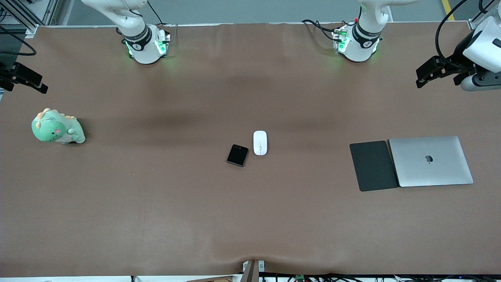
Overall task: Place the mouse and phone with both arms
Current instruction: 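Move the left gripper from rest toward the white mouse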
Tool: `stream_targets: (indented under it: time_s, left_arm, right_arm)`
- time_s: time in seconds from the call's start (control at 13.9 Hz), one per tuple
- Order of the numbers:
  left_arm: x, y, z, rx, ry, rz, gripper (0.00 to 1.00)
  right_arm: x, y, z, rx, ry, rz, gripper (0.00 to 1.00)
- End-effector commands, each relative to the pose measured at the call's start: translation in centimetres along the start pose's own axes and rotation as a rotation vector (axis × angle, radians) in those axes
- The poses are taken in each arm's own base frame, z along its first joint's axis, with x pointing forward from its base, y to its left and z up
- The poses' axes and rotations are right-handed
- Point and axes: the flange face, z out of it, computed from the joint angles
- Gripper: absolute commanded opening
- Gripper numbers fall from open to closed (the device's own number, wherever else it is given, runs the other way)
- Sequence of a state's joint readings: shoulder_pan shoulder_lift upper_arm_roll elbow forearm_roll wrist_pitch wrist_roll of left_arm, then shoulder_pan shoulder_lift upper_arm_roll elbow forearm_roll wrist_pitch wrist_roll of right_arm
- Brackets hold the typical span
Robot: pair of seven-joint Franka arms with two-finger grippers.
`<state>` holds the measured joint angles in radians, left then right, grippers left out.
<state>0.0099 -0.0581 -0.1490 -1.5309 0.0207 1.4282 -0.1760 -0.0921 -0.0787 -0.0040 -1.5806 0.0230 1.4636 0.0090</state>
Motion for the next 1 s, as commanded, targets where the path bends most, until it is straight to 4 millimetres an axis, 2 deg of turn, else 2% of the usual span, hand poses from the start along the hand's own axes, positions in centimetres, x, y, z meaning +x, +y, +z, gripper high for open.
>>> stream_targets:
  time_s: [0.0,0.36,0.5,0.79,0.86,0.93]
  left_arm:
    - [0.0,-0.4,-0.6,0.013,0.004,0.027,1.00]
    - [0.2,-0.1,-0.3,0.012,-0.001,0.032,1.00]
    - [0.7,0.7,0.6,0.013,-0.017,0.029,1.00]
    - [1.9,1.5,2.4,0.009,-0.046,0.039,1.00]
    - [2.2,2.1,2.9,0.004,-0.050,0.048,1.00]
    - [2.3,3.9,3.1,0.000,-0.035,0.060,1.00]
  right_arm:
    - [0.0,0.4,-0.6,-0.017,-0.003,0.012,1.00]
    - [0.0,1.0,-1.1,-0.017,0.010,0.021,1.00]
    - [-0.1,1.5,-1.2,-0.015,0.008,0.027,1.00]
    - [0.0,0.9,-0.8,-0.014,-0.010,0.016,1.00]
    - [0.0,0.8,-0.8,-0.013,-0.010,0.014,1.00]
    - [0.0,0.9,-0.8,-0.013,-0.010,0.016,1.00]
